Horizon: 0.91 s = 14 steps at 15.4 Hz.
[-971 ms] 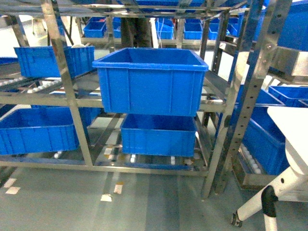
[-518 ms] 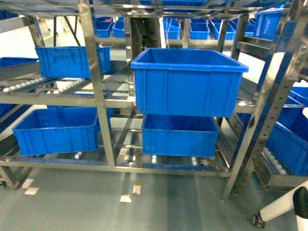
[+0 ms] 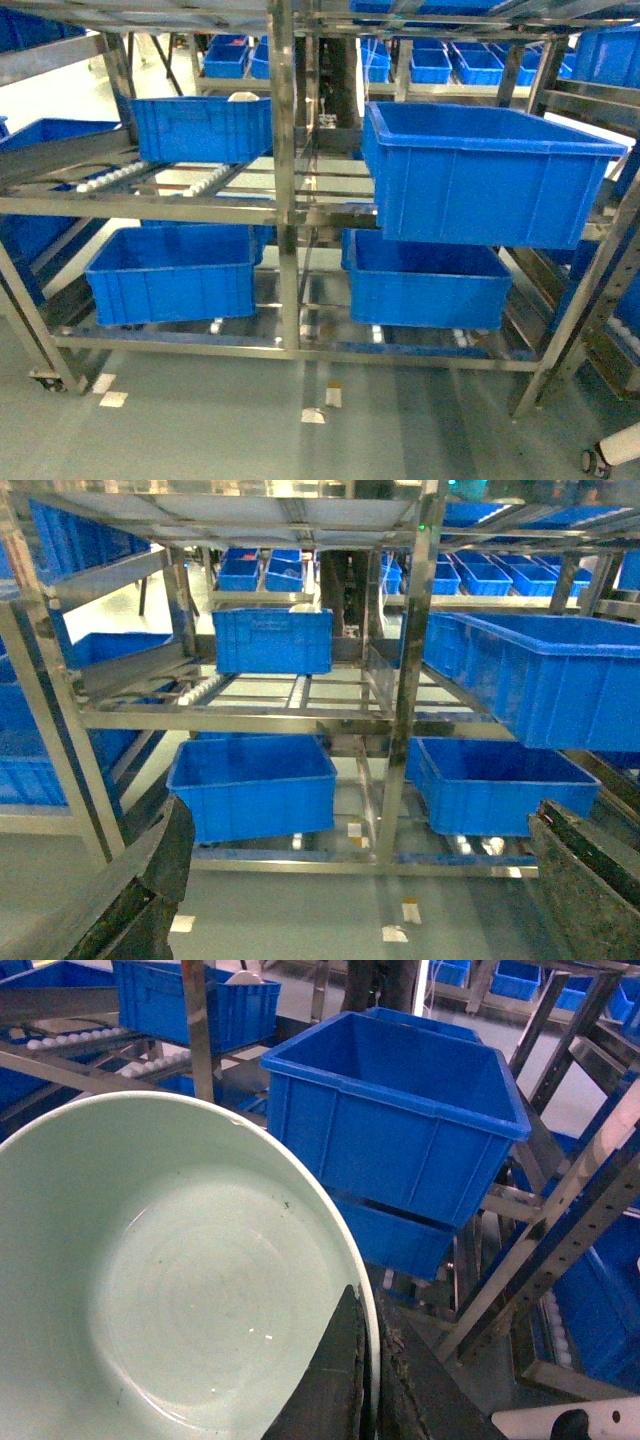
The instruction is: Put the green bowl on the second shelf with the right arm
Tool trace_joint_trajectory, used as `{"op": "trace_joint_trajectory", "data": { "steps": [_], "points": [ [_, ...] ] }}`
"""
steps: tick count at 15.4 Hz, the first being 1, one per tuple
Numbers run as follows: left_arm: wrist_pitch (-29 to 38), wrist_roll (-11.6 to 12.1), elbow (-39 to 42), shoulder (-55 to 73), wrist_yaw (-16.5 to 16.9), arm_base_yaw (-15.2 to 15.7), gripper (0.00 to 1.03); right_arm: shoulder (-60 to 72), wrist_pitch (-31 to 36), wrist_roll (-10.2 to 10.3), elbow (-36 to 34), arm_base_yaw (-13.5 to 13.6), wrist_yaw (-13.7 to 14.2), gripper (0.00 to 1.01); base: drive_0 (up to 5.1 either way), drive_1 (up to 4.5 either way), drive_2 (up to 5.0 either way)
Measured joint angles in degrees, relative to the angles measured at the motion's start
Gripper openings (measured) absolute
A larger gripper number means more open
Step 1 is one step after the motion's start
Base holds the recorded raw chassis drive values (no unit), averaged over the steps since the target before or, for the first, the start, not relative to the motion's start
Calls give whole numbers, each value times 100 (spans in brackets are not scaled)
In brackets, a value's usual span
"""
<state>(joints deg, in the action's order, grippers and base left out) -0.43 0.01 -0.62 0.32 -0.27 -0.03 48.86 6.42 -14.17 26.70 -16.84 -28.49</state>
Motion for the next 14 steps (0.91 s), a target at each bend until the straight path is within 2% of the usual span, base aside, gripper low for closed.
{"op": "trace_joint_trajectory", "data": {
  "steps": [4, 14],
  "points": [
    [22, 2, 0, 0, 26, 2, 98, -37, 4, 0, -2, -7, 39, 2, 0, 0, 0],
    [9, 0, 0, 0, 22, -2, 98, -13, -24, 0, -4, -7, 42, 2, 13, 446, -420]
  ]
}}
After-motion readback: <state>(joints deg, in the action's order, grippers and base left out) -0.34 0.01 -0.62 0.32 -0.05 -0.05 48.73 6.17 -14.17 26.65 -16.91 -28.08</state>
